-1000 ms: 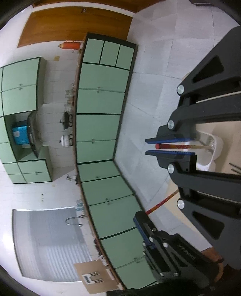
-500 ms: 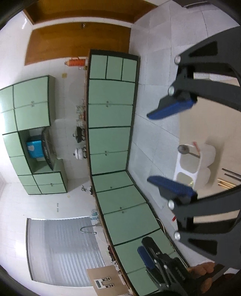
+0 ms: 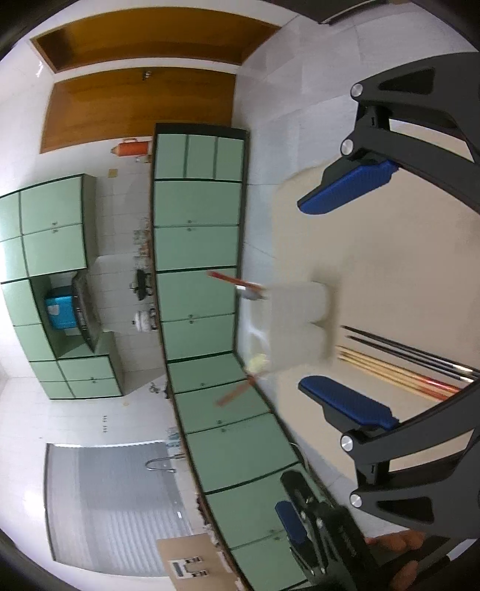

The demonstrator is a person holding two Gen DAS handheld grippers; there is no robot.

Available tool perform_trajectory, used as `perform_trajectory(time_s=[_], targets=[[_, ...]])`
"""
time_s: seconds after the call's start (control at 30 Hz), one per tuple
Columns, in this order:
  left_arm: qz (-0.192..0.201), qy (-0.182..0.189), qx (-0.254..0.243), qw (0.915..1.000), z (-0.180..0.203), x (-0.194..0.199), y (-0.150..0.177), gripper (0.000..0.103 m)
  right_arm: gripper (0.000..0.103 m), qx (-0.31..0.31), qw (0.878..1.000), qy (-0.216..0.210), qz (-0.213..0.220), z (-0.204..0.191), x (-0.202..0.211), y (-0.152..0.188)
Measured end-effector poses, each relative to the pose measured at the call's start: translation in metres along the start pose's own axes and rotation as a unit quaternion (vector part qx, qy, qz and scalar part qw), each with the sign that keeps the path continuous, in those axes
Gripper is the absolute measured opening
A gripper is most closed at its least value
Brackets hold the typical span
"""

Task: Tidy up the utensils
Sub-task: 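Move the left gripper back toward the remaining chopsticks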

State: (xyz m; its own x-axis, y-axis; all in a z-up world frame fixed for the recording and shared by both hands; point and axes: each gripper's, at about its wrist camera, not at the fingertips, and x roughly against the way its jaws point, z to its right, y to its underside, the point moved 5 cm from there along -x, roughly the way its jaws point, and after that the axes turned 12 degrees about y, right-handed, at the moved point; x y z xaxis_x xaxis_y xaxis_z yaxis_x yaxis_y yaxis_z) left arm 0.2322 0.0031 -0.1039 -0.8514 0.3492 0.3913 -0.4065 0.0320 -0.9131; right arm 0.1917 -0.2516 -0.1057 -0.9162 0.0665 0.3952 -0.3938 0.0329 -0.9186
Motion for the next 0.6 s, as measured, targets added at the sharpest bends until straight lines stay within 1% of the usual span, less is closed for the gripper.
perform_trajectory(time_s=[0.07,0.13,0.23,0.33,0.4,0.47,0.5,0.6], targets=[[-0.019,-0.002,-0.003,0.9998,0.002,0.0,0.022,0.076,0.086,0.011,1.0,0.007,-0.009,-0.008,0.004,0.021],[-0.035,-0.002,-0.003,0.9994,0.003,0.0,0.038,0.076,0.083,0.019,0.999,0.014,-0.025,-0.014,0.004,0.044],[-0.06,-0.012,-0.005,0.9981,0.002,0.0,0.062,0.076,0.08,0.018,0.998,0.01,-0.056,-0.022,0.005,0.071],[-0.079,-0.016,-0.006,0.9967,-0.002,0.001,0.081,0.076,0.076,0.033,0.996,0.002,-0.088,-0.032,0.007,0.099],[-0.092,-0.019,-0.002,0.9956,-0.006,0.003,0.092,0.076,0.071,0.048,0.993,0.0,-0.106,-0.038,0.01,0.118],[-0.1,-0.018,0.008,0.9948,-0.009,0.005,0.101,0.076,0.068,0.059,0.991,-0.004,-0.122,-0.045,0.011,0.129],[-0.104,-0.018,0.012,0.9944,-0.01,0.006,0.104,0.076,0.065,0.065,0.989,-0.007,-0.132,-0.048,0.012,0.138],[-0.108,-0.017,0.011,0.994,-0.01,0.008,0.108,0.076,0.061,0.07,0.986,-0.016,-0.147,-0.056,0.013,0.145]])
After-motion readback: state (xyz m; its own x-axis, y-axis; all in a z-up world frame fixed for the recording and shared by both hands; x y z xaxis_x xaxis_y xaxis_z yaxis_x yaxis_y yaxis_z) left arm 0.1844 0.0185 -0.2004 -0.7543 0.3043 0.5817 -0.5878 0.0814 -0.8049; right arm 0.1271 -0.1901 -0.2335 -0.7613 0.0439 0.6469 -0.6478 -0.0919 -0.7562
